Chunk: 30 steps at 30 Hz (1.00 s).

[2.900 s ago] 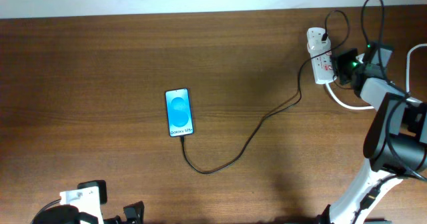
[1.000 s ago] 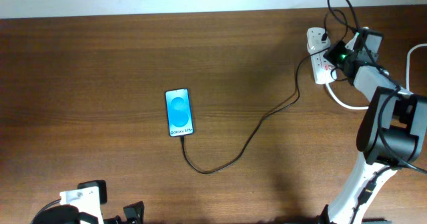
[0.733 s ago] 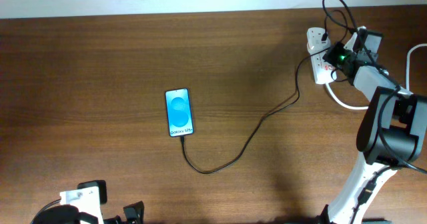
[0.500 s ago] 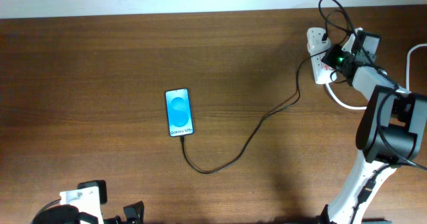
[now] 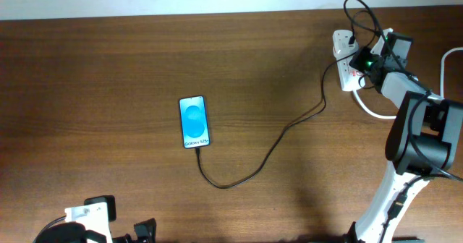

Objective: Plug charger to phone and switch on socket

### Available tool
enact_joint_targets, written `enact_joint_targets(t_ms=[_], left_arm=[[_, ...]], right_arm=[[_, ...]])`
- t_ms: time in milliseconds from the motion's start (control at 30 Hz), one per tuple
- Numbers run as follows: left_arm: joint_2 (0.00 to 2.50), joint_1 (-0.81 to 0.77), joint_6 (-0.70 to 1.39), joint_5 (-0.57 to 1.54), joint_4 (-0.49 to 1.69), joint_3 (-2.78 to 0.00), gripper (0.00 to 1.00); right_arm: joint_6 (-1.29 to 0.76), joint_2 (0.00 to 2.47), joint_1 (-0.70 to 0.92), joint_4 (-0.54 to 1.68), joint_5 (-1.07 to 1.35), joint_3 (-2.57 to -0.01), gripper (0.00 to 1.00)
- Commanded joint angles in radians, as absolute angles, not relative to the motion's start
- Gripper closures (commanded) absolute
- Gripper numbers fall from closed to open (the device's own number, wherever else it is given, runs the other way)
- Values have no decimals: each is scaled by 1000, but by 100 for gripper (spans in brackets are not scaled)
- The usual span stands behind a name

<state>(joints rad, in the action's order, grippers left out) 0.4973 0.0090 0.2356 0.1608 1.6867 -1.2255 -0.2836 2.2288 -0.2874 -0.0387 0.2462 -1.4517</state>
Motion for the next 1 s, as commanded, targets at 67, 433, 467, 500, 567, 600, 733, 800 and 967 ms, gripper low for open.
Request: enact_joint_targets(t_ms=[67,433,467,500,567,600,733,800,967], left_arm=[[490,9,249,168,1685,-1222,1],[490,9,249,168,1685,-1222,1],[490,9,249,168,1686,-1222,1],[490,9,249,168,1685,-1222,1],[490,9,249,168,1686,-1222,1],[490,9,249,168,1686,-1222,1],[490,9,249,168,1686,-1222,1],[490,9,249,168,1686,-1222,1],[490,9,249,168,1685,-1222,0]], right_arm=[[-237,2247,-268,-3,258,-1470,96],[-160,2248,-226,70,205,-1470,96],[-160,2252,-224,72,205,-1470,96],[-160,2258,-221,72,205,-1470,96],[-161,2275,-211,73,206,-1470,96],[-160,2281,-206,76,209,-1470,96],[-137,2296,-173,81,216,-1470,96],[-110,2296,-154,91,215,-1470,96],[-109,2297,-145,124,208,-1470,96]])
